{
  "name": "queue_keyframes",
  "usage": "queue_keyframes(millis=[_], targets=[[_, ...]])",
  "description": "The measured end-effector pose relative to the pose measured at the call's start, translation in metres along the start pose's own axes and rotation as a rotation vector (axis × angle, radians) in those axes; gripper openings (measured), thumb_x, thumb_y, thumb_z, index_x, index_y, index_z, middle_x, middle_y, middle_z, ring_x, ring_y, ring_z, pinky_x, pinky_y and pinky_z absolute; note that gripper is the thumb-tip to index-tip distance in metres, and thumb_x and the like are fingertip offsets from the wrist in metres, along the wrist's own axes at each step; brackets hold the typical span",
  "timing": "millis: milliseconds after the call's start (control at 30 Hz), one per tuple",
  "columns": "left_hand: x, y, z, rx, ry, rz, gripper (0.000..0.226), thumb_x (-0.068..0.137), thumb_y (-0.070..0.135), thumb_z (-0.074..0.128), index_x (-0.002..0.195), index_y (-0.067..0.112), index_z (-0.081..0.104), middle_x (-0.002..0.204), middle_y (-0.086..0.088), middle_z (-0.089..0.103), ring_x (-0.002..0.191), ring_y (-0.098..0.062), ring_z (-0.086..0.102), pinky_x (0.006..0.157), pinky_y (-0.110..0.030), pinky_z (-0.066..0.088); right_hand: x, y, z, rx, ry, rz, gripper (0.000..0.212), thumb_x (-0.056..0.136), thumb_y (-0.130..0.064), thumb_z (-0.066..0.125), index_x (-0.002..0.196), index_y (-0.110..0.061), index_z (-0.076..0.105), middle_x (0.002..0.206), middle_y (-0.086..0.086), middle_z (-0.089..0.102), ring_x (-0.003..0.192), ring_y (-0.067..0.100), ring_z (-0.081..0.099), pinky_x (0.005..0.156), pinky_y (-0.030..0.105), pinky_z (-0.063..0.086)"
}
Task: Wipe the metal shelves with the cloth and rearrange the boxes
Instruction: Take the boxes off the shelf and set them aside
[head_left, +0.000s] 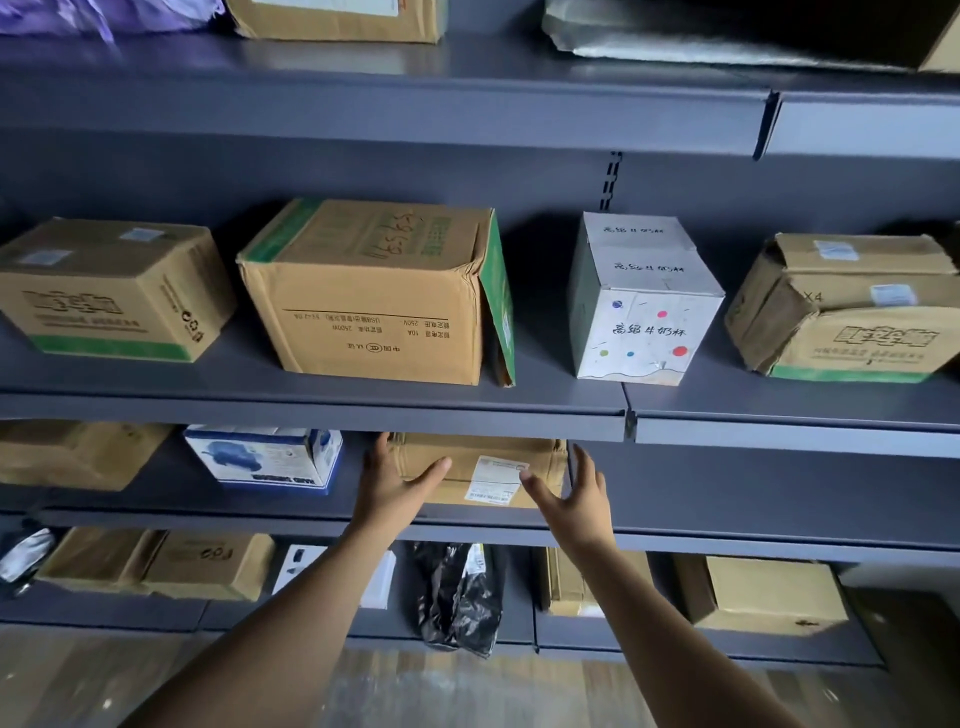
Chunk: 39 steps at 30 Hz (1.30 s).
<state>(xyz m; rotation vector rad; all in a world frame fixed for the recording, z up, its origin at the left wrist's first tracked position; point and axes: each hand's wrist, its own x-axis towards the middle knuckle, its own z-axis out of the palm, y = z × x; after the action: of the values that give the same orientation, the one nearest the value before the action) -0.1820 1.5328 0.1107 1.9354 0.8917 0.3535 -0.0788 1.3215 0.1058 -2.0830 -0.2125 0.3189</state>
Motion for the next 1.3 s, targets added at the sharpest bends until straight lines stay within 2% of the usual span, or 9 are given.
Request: queue_keyframes(millis=[167, 300, 400, 533, 667, 733, 933, 1033, 1300], targets=[[0.023, -0.016, 0.013, 0.045, 0.027, 0.011, 0.097, 0.072, 0.055, 0.084, 0.145, 0.015, 0.034, 0.148, -0.007, 0.044, 0.138, -0.027, 0.042, 0.112, -0.041, 0.037, 0.024, 0.01, 0.005, -0.038, -0.017, -0.03, 0.083, 0.083, -0.052, 0.077, 0.148, -0.019, 0.039, 0.151, 0.008, 0.043, 0.135, 0.028, 0.045, 0.102, 0.039, 0.043], [0.037, -0.028, 0.022, 0.046, 0.036, 0.029, 0.089, 0.072, 0.05, 0.086, 0.14, 0.017, 0.038, 0.144, -0.005, 0.047, 0.135, -0.025, 0.045, 0.108, -0.038, 0.038, 0.041, 0.012, 0.01, -0.052, -0.049, -0.04, 0.069, 0.083, -0.047, 0.078, 0.135, -0.017, 0.044, 0.142, 0.008, 0.046, 0.126, 0.028, 0.051, 0.09, 0.033, 0.042], [0.037, -0.035, 0.028, 0.003, 0.053, 0.048, 0.09, 0.073, 0.039, 0.088, 0.144, 0.013, 0.038, 0.148, -0.007, 0.045, 0.138, -0.025, 0.042, 0.11, -0.033, 0.035, 0.044, 0.019, 0.018, -0.058, -0.061, -0.075, 0.067, 0.082, -0.044, 0.08, 0.134, -0.021, 0.045, 0.138, 0.004, 0.05, 0.124, 0.026, 0.052, 0.092, 0.033, 0.045], [0.021, -0.035, 0.03, -0.044, 0.091, 0.039, 0.102, 0.072, 0.028, 0.091, 0.154, 0.015, 0.032, 0.156, -0.006, 0.038, 0.143, -0.023, 0.035, 0.109, -0.026, 0.026, 0.033, 0.024, 0.022, -0.088, -0.034, -0.094, 0.086, 0.081, -0.042, 0.081, 0.152, -0.03, 0.034, 0.144, 0.004, 0.046, 0.13, 0.026, 0.048, 0.102, 0.04, 0.047], [0.0, -0.045, 0.026, 0.014, 0.06, 0.048, 0.104, 0.06, 0.064, 0.084, 0.148, 0.045, 0.033, 0.155, 0.006, 0.041, 0.146, -0.028, 0.031, 0.117, -0.048, 0.033, 0.009, 0.026, 0.022, -0.094, 0.007, -0.087, 0.086, 0.08, -0.041, 0.082, 0.15, -0.05, 0.033, 0.137, 0.003, 0.043, 0.117, 0.031, 0.057, 0.096, 0.04, 0.052], [-0.012, -0.051, 0.024, 0.062, 0.084, 0.061, 0.103, 0.053, 0.073, 0.078, 0.144, 0.051, 0.036, 0.151, -0.002, 0.043, 0.143, -0.034, 0.034, 0.112, -0.054, 0.039, -0.005, 0.029, 0.02, -0.07, 0.017, -0.103, 0.083, 0.079, -0.037, 0.084, 0.148, -0.05, 0.039, 0.132, 0.003, 0.043, 0.108, 0.027, 0.06, 0.094, 0.032, 0.049], [-0.054, -0.05, 0.01, 0.064, 0.135, 0.118, 0.084, 0.064, 0.034, 0.095, 0.139, 0.031, 0.058, 0.132, -0.016, 0.046, 0.122, -0.032, 0.049, 0.092, -0.025, 0.039, -0.051, 0.026, 0.012, 0.022, 0.012, -0.144, 0.073, 0.083, -0.029, 0.083, 0.143, -0.048, 0.047, 0.125, 0.003, 0.042, 0.094, 0.009, 0.052, 0.094, 0.021, 0.04], [-0.077, -0.048, 0.002, 0.038, 0.153, 0.152, 0.078, 0.064, 0.034, 0.095, 0.135, 0.031, 0.062, 0.124, -0.012, 0.043, 0.113, -0.031, 0.053, 0.092, -0.025, 0.04, -0.075, 0.023, 0.007, 0.039, 0.031, -0.178, 0.065, 0.085, -0.029, 0.08, 0.132, -0.06, 0.048, 0.12, -0.001, 0.042, 0.096, 0.003, 0.051, 0.097, 0.023, 0.042], [-0.141, -0.025, -0.045, -0.032, 0.147, 0.185, 0.074, 0.065, 0.047, 0.092, 0.132, 0.043, 0.06, 0.127, 0.0, 0.034, 0.115, -0.017, 0.043, 0.099, -0.03, 0.044, -0.143, 0.001, -0.015, -0.026, 0.14, -0.214, 0.067, 0.079, -0.035, 0.083, 0.126, -0.066, 0.046, 0.113, 0.0, 0.043, 0.104, 0.026, 0.049, 0.107, 0.045, 0.044]])
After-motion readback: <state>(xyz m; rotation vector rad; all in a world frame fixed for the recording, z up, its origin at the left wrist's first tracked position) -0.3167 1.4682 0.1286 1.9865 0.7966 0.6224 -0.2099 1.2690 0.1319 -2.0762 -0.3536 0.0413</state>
